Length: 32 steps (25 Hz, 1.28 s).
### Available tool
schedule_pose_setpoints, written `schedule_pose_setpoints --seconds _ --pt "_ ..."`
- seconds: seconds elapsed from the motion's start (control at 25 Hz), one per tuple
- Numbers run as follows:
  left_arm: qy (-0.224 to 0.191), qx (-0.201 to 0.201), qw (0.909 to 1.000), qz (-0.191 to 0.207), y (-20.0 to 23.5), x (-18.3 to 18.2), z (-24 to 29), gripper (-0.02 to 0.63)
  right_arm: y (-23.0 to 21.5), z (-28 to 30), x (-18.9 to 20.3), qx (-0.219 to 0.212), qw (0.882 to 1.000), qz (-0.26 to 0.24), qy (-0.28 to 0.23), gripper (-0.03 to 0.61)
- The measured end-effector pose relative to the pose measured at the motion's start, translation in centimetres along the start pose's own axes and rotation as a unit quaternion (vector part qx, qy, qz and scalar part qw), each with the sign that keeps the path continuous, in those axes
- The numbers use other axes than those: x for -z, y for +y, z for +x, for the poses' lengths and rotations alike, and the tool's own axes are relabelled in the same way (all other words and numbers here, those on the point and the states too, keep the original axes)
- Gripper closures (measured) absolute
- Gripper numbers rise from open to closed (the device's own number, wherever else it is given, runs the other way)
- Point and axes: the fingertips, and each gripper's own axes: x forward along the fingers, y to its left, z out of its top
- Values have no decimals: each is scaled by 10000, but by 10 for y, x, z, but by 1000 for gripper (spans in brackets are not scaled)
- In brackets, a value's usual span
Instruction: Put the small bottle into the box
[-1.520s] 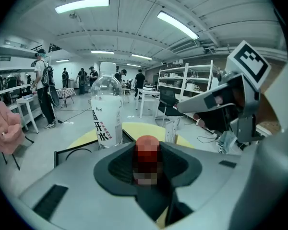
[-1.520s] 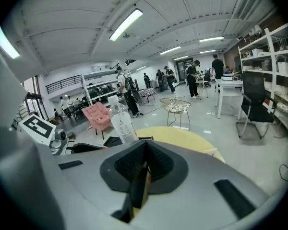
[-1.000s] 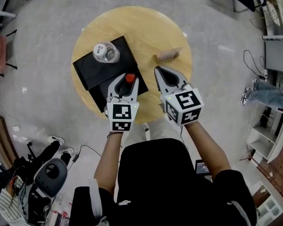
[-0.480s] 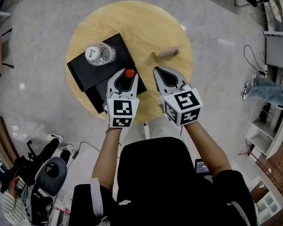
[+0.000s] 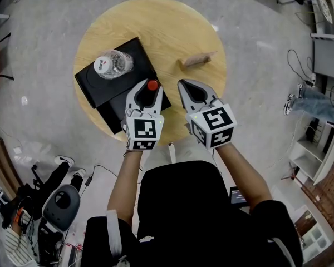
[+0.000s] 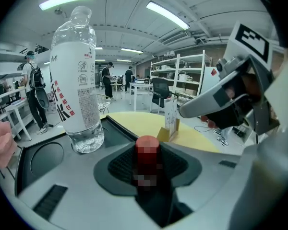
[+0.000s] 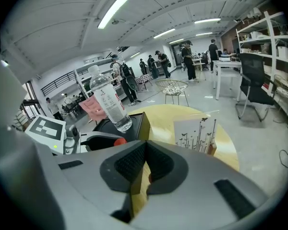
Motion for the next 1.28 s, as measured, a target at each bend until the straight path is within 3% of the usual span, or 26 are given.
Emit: schedule_pose_setpoints --seconds 0.56,0.84,1.28 --pt "-35 -78 9999 137 0 1 0 462 5 3 6 -58 10000 32 66 575" --pt "76 86 9999 93 -6 6 1 459 7 3 11 -85 9999 54 94 575" --pt "-124 73 9999 14 -1 -7 -1 425 6 2 13 -94 9999 38 98 575"
